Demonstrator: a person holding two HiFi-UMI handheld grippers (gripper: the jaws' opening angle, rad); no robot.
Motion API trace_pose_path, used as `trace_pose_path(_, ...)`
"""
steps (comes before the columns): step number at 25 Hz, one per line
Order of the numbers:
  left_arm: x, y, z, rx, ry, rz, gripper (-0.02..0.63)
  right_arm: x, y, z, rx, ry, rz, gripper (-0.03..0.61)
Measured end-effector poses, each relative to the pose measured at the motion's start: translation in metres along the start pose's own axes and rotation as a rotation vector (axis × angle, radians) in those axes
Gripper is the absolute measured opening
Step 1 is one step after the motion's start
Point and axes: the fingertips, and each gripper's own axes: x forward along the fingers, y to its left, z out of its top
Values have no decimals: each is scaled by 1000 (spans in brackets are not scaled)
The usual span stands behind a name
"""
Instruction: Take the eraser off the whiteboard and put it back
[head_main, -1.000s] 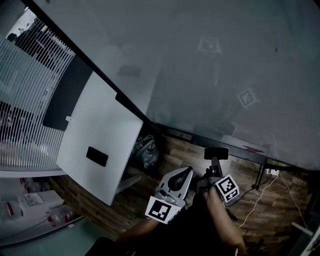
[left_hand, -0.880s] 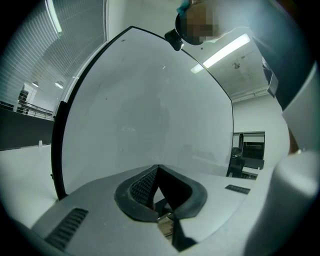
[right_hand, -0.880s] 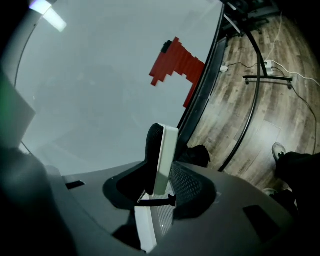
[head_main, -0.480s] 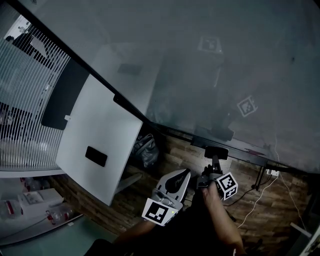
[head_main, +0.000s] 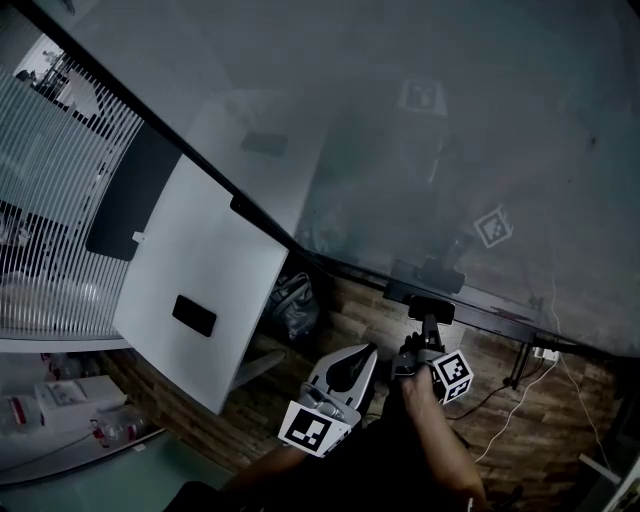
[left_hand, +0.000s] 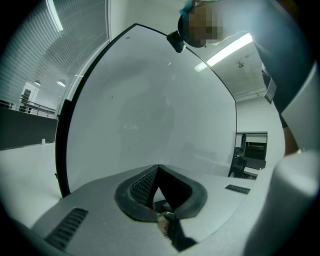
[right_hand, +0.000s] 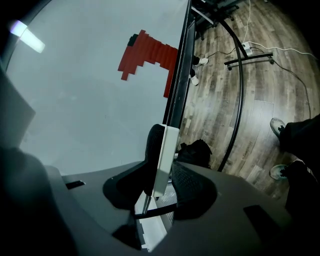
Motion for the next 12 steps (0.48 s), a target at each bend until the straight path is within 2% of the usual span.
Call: trace_pose_path(12, -8, 1, -8, -11, 8, 7, 0, 11, 2, 1, 43, -22, 33, 156)
